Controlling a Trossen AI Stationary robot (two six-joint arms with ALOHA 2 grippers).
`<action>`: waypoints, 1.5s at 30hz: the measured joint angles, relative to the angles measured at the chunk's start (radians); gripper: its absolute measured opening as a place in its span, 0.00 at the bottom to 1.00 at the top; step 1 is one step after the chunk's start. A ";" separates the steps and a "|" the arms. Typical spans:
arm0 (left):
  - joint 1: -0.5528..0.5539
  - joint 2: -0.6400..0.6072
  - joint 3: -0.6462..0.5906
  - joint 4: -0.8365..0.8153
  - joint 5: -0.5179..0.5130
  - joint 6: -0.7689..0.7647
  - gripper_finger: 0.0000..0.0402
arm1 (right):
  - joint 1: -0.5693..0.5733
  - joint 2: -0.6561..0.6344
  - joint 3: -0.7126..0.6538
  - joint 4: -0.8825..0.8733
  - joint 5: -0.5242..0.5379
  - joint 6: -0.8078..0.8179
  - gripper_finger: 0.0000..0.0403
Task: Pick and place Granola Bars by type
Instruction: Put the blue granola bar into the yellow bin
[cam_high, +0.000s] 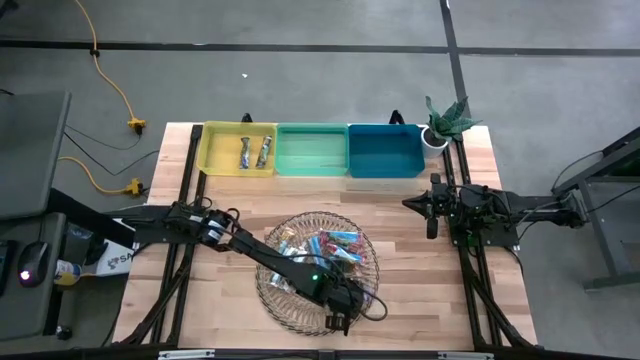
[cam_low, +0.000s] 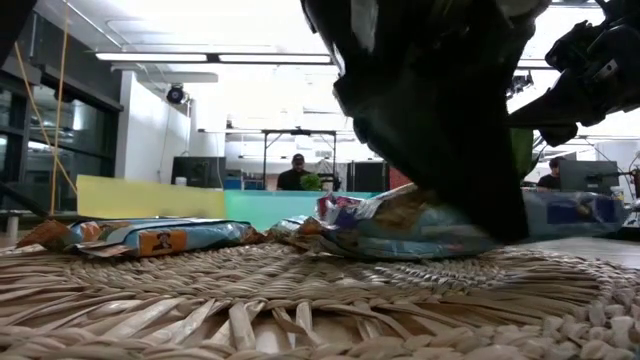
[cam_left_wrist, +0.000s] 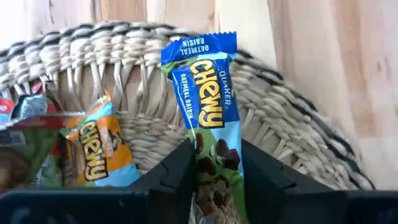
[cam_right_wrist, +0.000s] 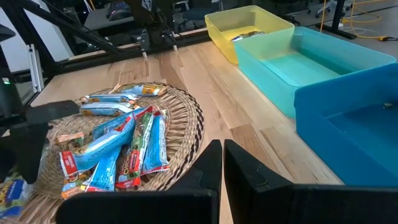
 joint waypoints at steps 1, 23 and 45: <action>0.000 0.000 0.000 -0.002 0.000 0.000 0.24 | 0.000 0.000 0.000 0.000 0.000 0.000 0.00; 0.068 -0.253 0.124 -0.055 -0.160 0.125 0.19 | 0.000 0.000 0.000 0.000 0.000 0.000 0.00; -0.005 -0.817 0.127 -0.236 -0.289 0.307 0.19 | 0.000 0.000 0.000 0.000 0.000 0.000 0.00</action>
